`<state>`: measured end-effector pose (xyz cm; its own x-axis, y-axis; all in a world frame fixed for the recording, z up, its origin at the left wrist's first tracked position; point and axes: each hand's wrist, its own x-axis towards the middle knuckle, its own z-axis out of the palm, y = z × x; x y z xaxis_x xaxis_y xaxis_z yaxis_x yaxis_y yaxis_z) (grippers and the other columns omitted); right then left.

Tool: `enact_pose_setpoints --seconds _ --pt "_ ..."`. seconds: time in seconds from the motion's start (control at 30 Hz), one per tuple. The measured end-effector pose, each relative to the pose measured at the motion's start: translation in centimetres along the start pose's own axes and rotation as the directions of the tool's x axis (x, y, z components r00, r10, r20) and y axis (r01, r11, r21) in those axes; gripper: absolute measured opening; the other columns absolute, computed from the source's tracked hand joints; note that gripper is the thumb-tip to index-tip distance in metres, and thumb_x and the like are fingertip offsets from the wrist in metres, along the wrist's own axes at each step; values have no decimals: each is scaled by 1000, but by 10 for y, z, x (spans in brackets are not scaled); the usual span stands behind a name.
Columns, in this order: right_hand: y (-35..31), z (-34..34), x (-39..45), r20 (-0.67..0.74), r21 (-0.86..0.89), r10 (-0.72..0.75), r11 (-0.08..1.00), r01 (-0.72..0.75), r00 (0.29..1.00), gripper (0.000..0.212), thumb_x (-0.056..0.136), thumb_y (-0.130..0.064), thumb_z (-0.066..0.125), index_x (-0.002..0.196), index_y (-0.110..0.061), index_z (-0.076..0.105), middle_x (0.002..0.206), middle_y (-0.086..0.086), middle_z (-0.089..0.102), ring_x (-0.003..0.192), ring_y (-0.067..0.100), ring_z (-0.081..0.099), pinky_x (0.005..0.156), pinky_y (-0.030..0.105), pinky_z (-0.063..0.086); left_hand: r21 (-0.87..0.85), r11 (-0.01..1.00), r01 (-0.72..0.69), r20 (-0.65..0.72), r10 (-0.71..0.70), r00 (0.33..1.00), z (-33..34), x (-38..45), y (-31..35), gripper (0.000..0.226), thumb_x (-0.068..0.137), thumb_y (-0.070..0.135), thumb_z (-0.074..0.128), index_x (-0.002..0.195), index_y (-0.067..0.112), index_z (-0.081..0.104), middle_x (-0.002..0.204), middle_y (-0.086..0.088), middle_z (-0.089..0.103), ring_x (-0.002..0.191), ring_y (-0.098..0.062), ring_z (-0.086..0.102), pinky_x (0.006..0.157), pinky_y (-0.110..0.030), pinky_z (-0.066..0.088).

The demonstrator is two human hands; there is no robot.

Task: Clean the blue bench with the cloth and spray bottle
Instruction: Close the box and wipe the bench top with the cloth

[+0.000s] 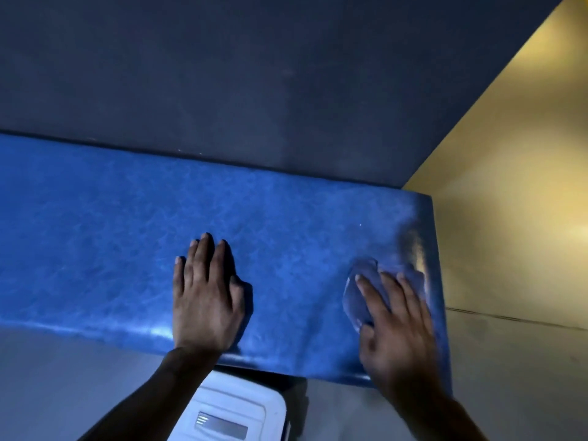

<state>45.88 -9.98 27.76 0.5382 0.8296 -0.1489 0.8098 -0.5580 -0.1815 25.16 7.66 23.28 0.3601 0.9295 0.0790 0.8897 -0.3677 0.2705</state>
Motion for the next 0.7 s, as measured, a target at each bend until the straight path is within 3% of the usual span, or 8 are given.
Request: enact_pose_setpoints --seconds 0.1,0.23,0.3,0.37,0.47,0.57,0.63,0.7 --pt "11 7 -46 -127 70 -26 997 35 992 57 89 -38 38 138 -21 62 150 12 51 141 38 45 107 62 42 1 1000 -7 18 7 1000 0 -9 13 67 88 34 42 152 14 41 165 -15 31 156 -30 22 128 -53 13" --pt "18 12 -72 -258 8 -83 996 88 962 57 96 -43 30 128 -17 68 141 16 59 133 43 52 95 63 51 36 994 -102 24 101 995 13 -20 56 69 87 34 41 151 10 43 164 -18 34 155 -33 27 126 -57 17" --pt "18 13 -70 -224 -21 -109 994 107 969 57 94 -42 30 129 -18 68 143 15 58 135 43 49 97 64 49 57 992 -110 33 109 994 19 -21 73 69 87 34 42 151 9 42 164 -19 32 155 -33 25 125 -58 17" --pt "20 13 -61 -181 -65 -165 986 155 970 51 87 -36 45 131 -22 68 146 11 56 140 39 45 102 62 44 72 993 -92 49 89 995 22 -21 79 70 88 35 42 153 10 40 166 -18 29 157 -33 21 126 -58 16" --pt "21 6 -35 -67 -81 -255 965 249 965 75 58 -25 66 134 -26 65 152 4 51 145 32 41 108 61 39 74 994 -85 38 82 996 25 -21 76 70 88 35 41 154 11 38 167 -17 27 158 -31 18 126 -56 15" --pt "14 -5 11 -1 -96 -321 943 320 947 66 77 -22 49 143 -27 55 158 2 43 150 29 32 114 60 32 55 996 -77 7 76 997 29 -21 76 71 87 33 42 154 12 39 167 -16 27 158 -29 18 127 -55 15" --pt "8 -11 48 106 -121 -310 939 321 945 71 81 -25 39 153 -33 38 166 0 28 156 27 15 121 58 20 47 997 -69 -12 69 998 32 -21 76 71 86 32 43 154 13 39 167 -14 28 158 -29 19 127 -54 15" --pt "2 -14 84 175 -135 -287 940 312 942 74 84 -28 41 156 -36 25 169 -3 14 157 26 0 123 56 9 38 996 -75 -36 77 996 34 -21 75 71 85 31 44 153 13 39 167 -14 28 158 -29 20 128 -53 14"
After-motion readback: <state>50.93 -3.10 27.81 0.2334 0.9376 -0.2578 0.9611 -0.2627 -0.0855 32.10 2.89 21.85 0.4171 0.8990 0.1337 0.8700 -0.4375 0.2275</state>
